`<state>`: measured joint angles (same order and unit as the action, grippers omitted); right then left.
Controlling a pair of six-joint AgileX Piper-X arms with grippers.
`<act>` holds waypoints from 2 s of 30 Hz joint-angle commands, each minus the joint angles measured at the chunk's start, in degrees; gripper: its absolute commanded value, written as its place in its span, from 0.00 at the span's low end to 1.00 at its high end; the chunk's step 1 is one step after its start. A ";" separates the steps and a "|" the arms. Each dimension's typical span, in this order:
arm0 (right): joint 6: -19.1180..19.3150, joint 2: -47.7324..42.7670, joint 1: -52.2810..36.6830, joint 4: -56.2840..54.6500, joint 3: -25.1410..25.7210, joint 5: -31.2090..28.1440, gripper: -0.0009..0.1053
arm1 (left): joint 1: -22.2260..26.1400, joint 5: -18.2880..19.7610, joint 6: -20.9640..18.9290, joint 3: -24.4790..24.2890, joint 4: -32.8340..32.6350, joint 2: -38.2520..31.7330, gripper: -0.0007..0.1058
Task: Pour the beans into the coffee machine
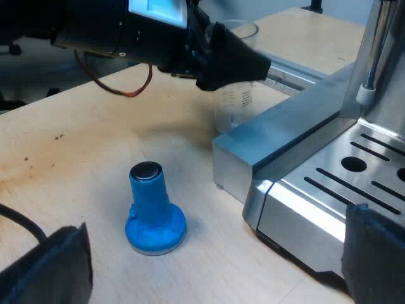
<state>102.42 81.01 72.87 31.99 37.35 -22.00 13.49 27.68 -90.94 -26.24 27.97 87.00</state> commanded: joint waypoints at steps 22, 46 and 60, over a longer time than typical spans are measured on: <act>0.25 -0.09 0.04 0.78 0.01 -1.30 0.77 | 0.03 -9.74 3.33 -2.99 -40.18 -15.34 0.65; 2.85 -17.97 0.04 -22.17 3.92 -5.29 0.77 | -7.36 -14.23 -0.50 -14.68 -63.56 -51.60 0.65; -2.37 -29.14 -4.38 -56.76 22.65 -10.80 0.77 | -10.34 -15.89 -5.29 -30.51 -65.32 -53.06 0.65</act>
<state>100.07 52.49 70.11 -22.20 58.64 -31.82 3.26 12.33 -95.43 -56.44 -37.18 34.14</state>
